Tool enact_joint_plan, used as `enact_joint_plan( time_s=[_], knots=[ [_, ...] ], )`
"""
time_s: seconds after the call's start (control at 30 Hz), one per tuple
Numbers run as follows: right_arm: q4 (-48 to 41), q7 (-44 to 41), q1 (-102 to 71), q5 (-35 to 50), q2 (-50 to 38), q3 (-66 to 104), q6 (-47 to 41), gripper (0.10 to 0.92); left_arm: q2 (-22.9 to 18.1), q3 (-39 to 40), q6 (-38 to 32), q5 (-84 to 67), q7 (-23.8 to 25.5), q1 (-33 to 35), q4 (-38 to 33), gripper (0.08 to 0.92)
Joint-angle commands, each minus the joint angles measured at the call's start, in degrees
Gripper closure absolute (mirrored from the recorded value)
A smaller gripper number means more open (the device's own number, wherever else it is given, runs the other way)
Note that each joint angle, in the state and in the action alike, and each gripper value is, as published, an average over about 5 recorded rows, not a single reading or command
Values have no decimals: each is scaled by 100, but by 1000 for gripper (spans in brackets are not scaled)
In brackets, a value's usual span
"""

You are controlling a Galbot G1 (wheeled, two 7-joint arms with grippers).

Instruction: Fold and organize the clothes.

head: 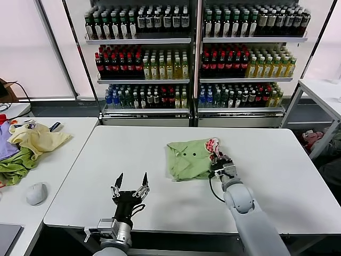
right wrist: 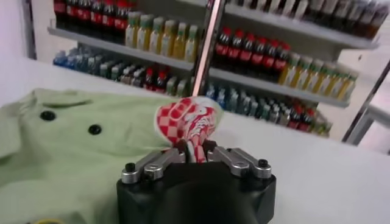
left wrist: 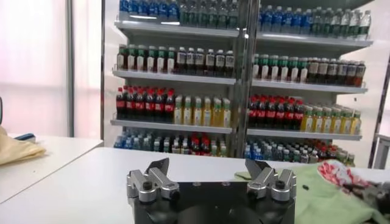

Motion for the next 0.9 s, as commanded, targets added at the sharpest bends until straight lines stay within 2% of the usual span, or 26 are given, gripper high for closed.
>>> enact_joint_plan(
  time_s=[0.03,0.4,0.57,0.9],
  knots=[
    [544,-193,-571,154,-519,578,1022,666,-31,29,-3,179,23,67,-17,177],
    [2695,-166,-2748,535,-534,1810,1090,346,-62,106,21,284,96,163,-75,177],
    [3277,-197,-3476,633,-450,2075,1256,225,-66,164,37,293,138,156,-79,177],
    [3609,25,-3880,474,-300,2107,1534,203,-61,240,50,328,218,99,-109,177]
  ],
)
